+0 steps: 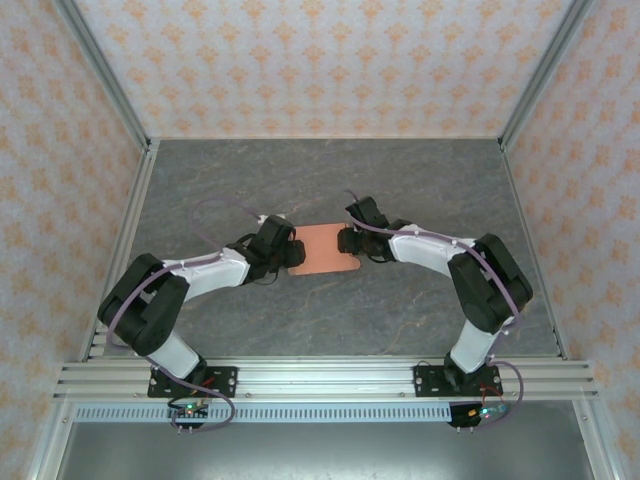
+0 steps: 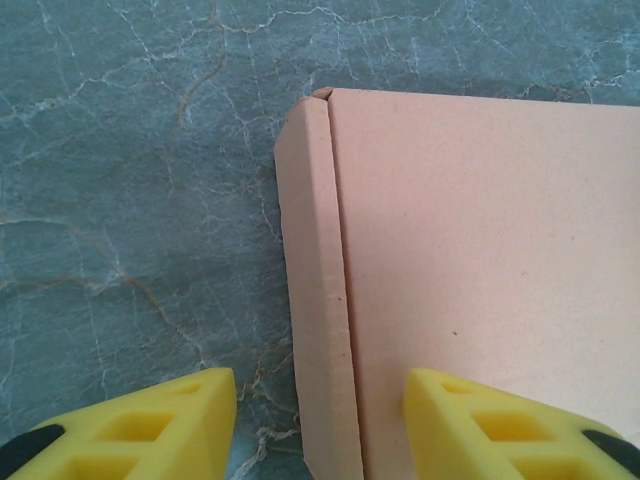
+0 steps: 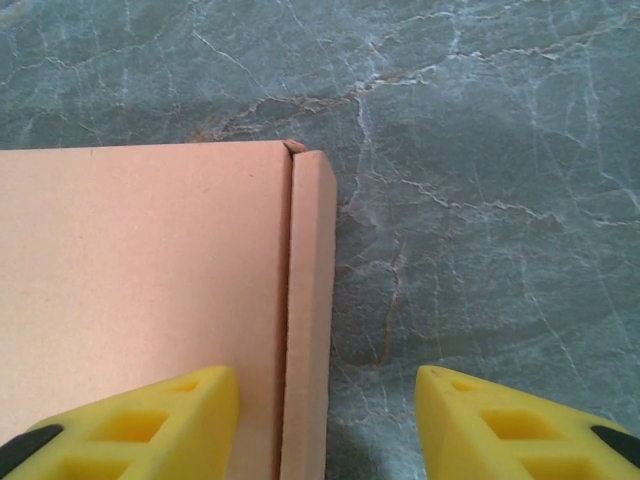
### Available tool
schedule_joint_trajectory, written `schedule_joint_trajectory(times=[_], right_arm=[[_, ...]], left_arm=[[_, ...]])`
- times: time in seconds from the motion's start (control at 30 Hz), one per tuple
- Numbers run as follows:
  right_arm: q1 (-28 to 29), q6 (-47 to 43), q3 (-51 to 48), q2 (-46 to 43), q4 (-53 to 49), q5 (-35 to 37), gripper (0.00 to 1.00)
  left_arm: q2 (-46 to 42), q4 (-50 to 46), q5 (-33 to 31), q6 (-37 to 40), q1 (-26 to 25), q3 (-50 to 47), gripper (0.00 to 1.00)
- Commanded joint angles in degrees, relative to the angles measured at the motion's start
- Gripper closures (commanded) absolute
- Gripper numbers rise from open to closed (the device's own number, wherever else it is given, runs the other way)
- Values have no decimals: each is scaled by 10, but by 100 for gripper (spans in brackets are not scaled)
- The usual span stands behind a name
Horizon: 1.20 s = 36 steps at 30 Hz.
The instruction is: Fold the paper box
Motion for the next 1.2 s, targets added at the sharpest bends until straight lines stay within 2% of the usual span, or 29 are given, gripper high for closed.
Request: schedule_joint_trajectory(times=[0.0,0.2,0.5,0.63,0.73,0.87,0.97,1.07,1.17], right_arm=[[0,-4,-18,13,8,-9,51],[-6,-8,-14,6,2,-17,53],[-9,-25,8,-55,-37,-14,46],[-12,-29,-13,-91,-39,-11,44],[-25,-30,-37,-112,-26,-53,42],[-26,-18,-72,-151,-20,-68,41],[-14,5,-101,-183,-26,-87,41],[25,36,-119,-191,-31,-96,41],[55,81,-149,-186,18,-132,43]], left_arm=[[19,8,2,-10,1,-13,52],[16,9,4,-12,1,-9,52],[-34,-10,-24,-4,2,14,45],[-56,-11,-25,4,2,11,43],[-69,-22,-14,20,4,8,41],[-84,-35,-6,59,15,13,37],[-69,-59,20,95,32,53,35],[-18,-81,45,129,43,115,34],[37,-95,73,162,52,178,34]])
